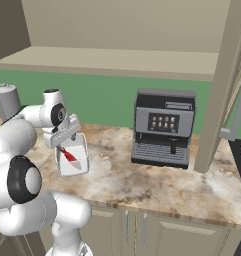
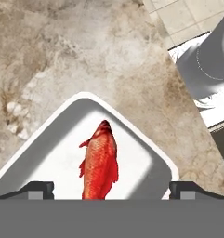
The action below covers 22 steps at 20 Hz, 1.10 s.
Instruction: Retrieve the tupperware from the cabinet, then place the raw meat into the tupperware to avoid contamination.
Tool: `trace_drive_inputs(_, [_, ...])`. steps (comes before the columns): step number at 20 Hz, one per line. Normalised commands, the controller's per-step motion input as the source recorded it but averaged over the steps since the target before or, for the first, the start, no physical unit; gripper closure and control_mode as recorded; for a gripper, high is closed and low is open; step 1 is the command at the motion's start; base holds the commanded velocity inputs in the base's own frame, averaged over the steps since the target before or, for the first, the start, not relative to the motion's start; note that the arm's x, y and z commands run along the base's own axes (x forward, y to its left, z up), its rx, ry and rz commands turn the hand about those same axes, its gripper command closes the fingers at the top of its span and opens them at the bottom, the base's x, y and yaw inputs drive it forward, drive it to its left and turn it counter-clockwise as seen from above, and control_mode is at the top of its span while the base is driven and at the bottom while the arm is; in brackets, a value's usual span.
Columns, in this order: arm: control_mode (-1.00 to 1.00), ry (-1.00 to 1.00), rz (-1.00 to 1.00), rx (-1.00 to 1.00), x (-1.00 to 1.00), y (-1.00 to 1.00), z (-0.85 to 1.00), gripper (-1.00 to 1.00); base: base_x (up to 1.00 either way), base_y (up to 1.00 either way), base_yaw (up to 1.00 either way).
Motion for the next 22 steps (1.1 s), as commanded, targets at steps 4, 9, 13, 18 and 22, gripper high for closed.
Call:
trace_drive_inputs(4, [-1.0, -0.12, 0.0, 0.0, -0.8, -0.04, 0.14, -1.0, 0.0, 0.0, 0.0])
trace_drive_inputs(9, [-1.0, -0.07, 0.0, 0.0, -0.83, -0.36, 0.02, -1.0, 0.0, 0.0, 0.0])
trace_drive_inputs(13, [-1.0, -0.08, 0.14, -0.02, -0.6, -0.72, 0.09, -1.0, 0.0, 0.0, 0.0])
trace_drive_inputs(18, [-1.0, -0.01, 0.36, -0.06, -0.39, -0.41, 0.02, -1.0, 0.0, 0.0, 0.0])
trace_drive_inputs(22, [-1.0, -0.01, 0.41, -0.08, -0.22, -0.16, 0.15, -1.0, 0.0, 0.0, 0.0])
